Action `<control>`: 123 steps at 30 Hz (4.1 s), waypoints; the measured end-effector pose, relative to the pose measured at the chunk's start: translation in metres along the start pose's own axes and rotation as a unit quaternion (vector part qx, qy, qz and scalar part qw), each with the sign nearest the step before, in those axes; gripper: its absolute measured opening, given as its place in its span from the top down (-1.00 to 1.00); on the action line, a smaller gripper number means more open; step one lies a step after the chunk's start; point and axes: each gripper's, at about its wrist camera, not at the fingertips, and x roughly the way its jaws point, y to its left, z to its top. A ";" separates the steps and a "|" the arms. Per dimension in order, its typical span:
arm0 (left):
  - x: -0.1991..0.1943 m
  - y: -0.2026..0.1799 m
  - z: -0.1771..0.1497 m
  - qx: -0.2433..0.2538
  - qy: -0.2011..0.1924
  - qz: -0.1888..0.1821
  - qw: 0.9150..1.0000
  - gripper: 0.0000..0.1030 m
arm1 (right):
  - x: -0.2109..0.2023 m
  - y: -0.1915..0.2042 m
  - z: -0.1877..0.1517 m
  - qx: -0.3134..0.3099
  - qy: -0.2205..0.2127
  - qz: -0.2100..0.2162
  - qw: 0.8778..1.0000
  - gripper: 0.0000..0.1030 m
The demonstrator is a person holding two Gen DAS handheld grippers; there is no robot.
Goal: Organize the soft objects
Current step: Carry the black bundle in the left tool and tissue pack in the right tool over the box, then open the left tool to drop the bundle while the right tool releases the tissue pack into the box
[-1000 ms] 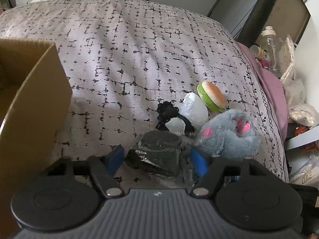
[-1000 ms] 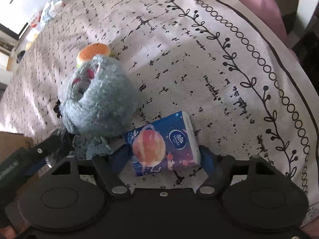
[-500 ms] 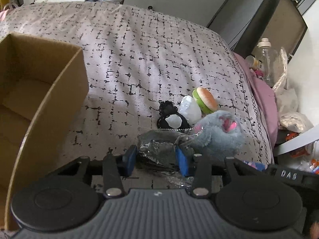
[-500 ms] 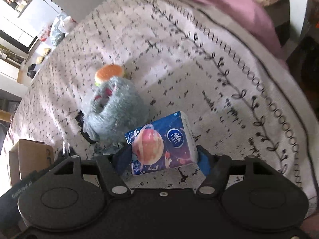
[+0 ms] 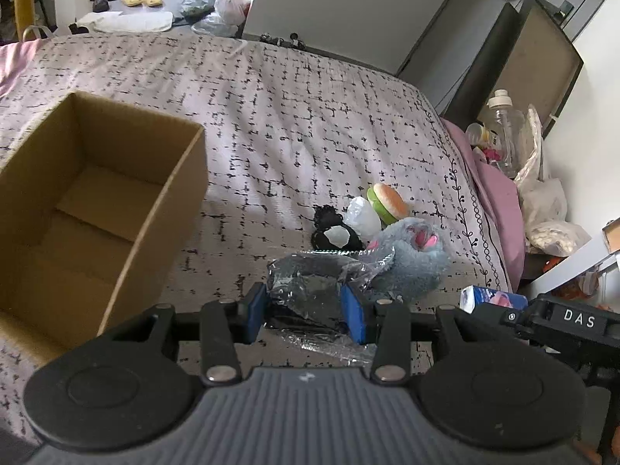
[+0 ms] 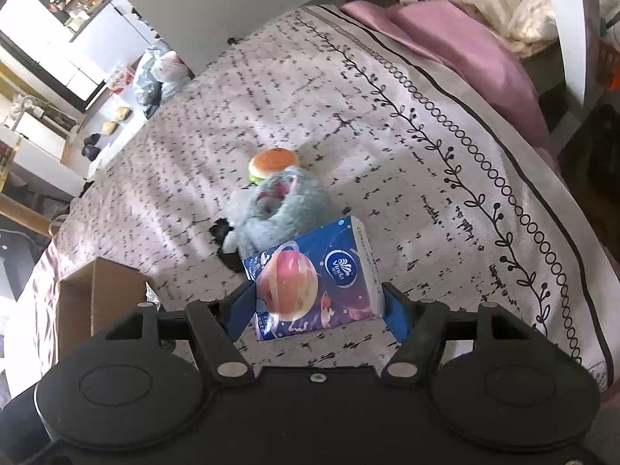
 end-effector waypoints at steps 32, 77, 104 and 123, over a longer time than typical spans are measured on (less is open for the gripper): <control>-0.115 0.050 0.003 -0.022 -0.076 0.019 0.997 0.18 | -0.088 0.094 -0.044 -0.111 -0.103 0.101 0.983 -0.30; -0.074 0.185 0.008 -0.120 -0.045 0.042 0.991 0.17 | -0.020 0.218 -0.101 -0.176 -0.060 0.105 0.977 -0.30; -0.096 0.197 0.016 -0.149 -0.069 0.037 0.986 -0.40 | 0.007 0.235 -0.100 -0.154 -0.014 0.127 0.980 -0.31; -0.119 0.220 0.018 -0.162 -0.077 0.078 0.981 -0.54 | 0.018 0.239 -0.107 -0.149 0.016 0.110 0.983 -0.80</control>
